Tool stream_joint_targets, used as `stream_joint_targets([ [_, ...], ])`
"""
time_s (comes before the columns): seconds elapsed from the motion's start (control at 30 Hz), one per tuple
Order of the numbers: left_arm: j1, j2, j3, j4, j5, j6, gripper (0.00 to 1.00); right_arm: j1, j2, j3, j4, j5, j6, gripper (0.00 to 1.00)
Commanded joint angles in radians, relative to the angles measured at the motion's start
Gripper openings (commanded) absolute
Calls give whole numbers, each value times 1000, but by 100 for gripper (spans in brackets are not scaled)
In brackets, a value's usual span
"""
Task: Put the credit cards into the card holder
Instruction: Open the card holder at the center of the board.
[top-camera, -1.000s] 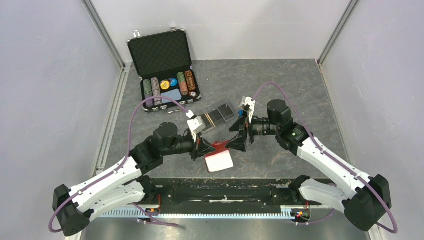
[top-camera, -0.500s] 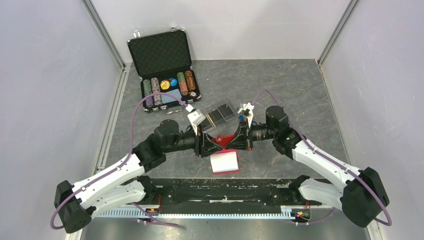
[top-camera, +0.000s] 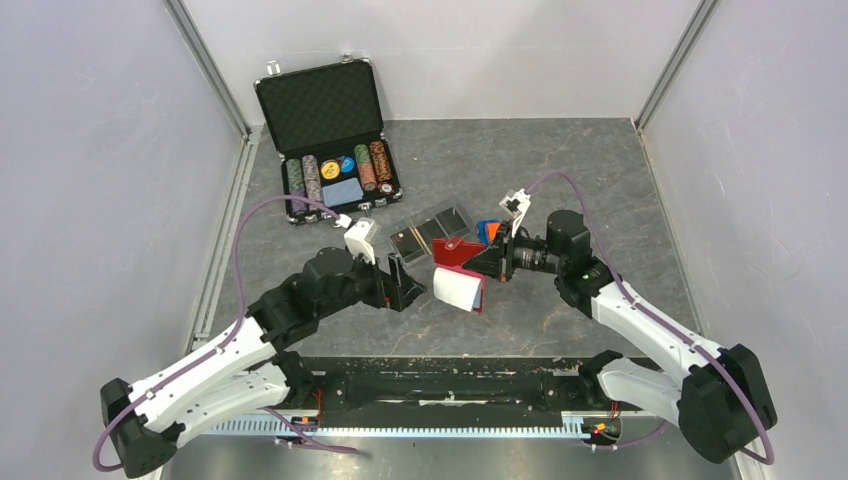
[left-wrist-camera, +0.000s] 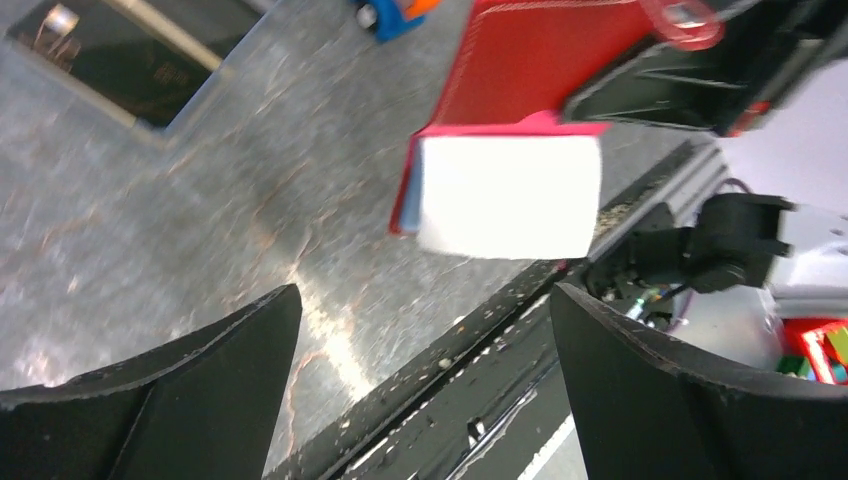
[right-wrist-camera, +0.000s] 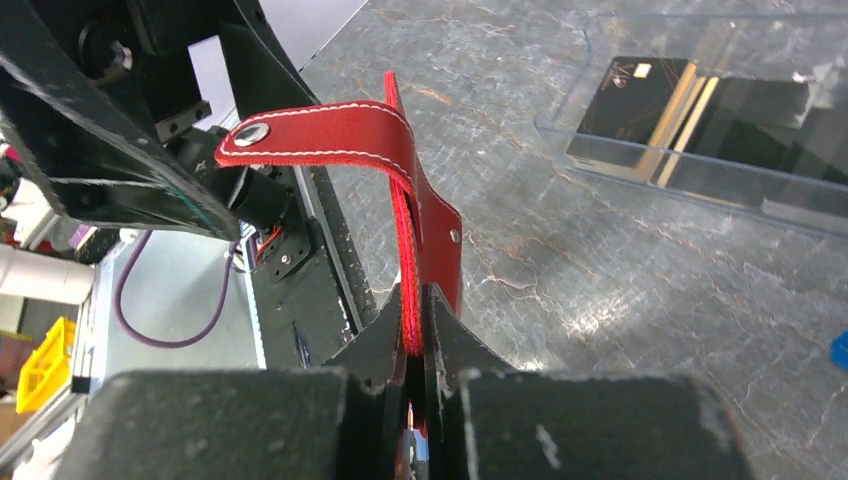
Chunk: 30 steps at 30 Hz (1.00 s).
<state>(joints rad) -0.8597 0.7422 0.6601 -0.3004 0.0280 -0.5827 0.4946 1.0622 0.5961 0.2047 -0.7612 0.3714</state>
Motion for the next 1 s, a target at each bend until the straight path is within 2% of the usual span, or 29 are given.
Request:
stream_joint_targets([
  [0.0, -1, 46, 28, -152, -134, -158, 100, -21, -19, -21, 67, 21, 62, 0],
  [0.1, -1, 89, 20, -166, -155, -203, 100, -28, -18, -22, 87, -12, 83, 0],
  [0.27, -1, 161, 8, -100, -144, -216, 98, -30, -3, -22, 126, -68, 120, 0],
  [0.63, -1, 248, 19, -9, -194, -239, 96, -30, 21, -25, 156, -103, 158, 0],
  [0.97, -1, 132, -66, 167, -98, -242, 93, -32, 28, -32, 144, -83, 152, 0],
])
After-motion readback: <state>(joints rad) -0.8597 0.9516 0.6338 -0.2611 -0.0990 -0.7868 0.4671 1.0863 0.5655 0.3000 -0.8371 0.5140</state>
